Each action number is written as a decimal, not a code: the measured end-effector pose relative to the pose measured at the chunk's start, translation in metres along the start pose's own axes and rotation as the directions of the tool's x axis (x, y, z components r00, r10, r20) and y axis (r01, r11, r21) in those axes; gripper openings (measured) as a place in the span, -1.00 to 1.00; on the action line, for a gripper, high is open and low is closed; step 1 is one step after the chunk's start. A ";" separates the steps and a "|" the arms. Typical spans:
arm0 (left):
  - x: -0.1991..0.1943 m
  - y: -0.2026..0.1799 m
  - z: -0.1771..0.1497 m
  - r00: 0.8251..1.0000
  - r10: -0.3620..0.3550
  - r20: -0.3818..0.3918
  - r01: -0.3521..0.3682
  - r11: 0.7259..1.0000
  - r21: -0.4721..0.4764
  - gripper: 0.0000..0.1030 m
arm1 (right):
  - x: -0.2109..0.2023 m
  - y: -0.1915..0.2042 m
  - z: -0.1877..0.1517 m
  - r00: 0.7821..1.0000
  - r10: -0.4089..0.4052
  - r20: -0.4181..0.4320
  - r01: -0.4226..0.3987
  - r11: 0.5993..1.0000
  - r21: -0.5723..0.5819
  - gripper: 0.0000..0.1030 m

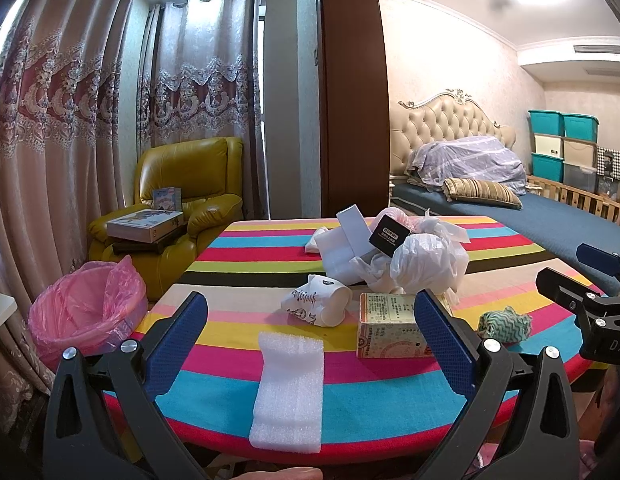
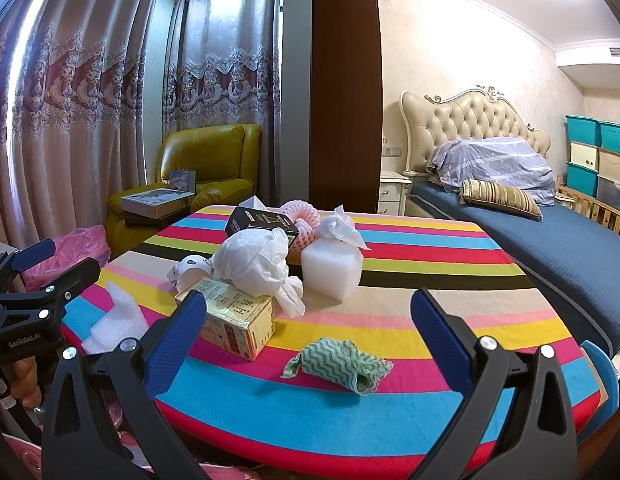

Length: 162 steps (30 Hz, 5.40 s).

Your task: Collect trash

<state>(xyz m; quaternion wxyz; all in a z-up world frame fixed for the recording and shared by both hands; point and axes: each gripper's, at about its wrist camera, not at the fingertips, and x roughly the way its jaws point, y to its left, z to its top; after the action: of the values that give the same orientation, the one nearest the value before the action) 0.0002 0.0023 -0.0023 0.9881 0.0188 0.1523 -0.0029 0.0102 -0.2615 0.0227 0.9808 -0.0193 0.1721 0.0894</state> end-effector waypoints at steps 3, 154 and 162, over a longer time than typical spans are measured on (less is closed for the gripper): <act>0.000 0.000 0.000 1.000 0.000 0.000 0.000 1.000 0.000 0.88 | 0.000 0.000 0.000 1.000 0.000 -0.001 0.000 1.000 0.001 0.92; 0.006 0.246 -0.018 0.947 0.295 -0.124 -0.311 0.941 -0.135 -0.04 | 0.123 0.272 0.070 0.757 0.575 -0.310 -0.642 0.743 -0.189 -0.37; 0.028 0.297 -0.017 0.929 0.334 -0.161 -0.360 0.916 -0.178 -0.04 | 0.172 0.349 0.101 0.701 0.627 -0.341 -0.698 0.702 -0.143 -0.34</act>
<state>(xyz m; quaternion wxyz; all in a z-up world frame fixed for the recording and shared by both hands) 0.0255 0.3002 -0.0160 0.9578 -0.0559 0.2087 0.1894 0.1391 0.1178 0.0561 0.8371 -0.0965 0.2839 0.4576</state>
